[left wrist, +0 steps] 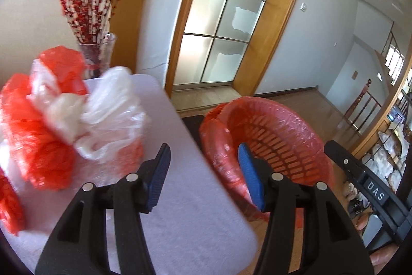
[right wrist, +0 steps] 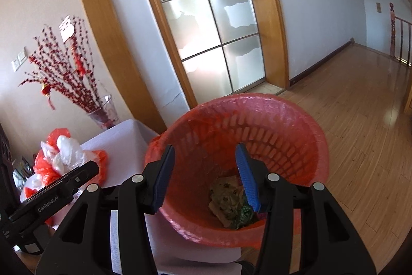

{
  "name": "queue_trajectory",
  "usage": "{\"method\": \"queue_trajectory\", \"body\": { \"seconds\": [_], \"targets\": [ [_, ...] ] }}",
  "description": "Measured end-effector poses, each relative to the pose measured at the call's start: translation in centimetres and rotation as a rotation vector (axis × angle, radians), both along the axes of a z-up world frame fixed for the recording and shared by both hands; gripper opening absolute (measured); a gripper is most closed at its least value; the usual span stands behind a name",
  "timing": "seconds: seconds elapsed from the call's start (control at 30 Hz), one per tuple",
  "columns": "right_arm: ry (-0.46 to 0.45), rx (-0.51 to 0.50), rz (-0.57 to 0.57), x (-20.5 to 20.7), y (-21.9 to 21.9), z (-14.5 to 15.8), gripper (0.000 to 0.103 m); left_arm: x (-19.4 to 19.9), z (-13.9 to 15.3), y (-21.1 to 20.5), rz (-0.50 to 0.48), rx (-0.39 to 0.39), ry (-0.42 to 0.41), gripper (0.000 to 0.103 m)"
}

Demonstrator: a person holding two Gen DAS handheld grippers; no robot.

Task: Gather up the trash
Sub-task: 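Reach the left gripper to a red plastic bag and close on it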

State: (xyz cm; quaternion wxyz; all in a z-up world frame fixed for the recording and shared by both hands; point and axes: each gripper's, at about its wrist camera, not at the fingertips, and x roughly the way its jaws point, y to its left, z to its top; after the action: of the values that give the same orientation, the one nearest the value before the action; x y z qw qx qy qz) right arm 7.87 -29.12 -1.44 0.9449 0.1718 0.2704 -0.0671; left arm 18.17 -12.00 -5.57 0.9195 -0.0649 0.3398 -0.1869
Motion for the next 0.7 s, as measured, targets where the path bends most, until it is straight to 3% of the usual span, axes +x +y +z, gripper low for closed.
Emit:
{"method": "queue_trajectory", "body": {
  "seconds": [0.23,0.4,0.53,0.7],
  "targets": [
    [0.015,-0.015,0.137,0.9,5.1,-0.3,0.050,-3.7,1.0,7.3,0.157,0.113,-0.068,0.061],
    [0.025,-0.036,0.230,1.4,9.0,-0.7,0.050,-5.9,1.5,14.6,0.345,0.183,-0.092,0.065],
    [0.037,-0.046,0.286,1.7,11.3,-1.0,0.050,-6.3,0.5,19.3,0.428,0.192,-0.044,0.066],
    [0.044,-0.060,0.336,1.4,13.5,-1.2,0.050,-5.4,-1.5,23.0,0.449,0.146,0.057,0.066]
  ]
}}
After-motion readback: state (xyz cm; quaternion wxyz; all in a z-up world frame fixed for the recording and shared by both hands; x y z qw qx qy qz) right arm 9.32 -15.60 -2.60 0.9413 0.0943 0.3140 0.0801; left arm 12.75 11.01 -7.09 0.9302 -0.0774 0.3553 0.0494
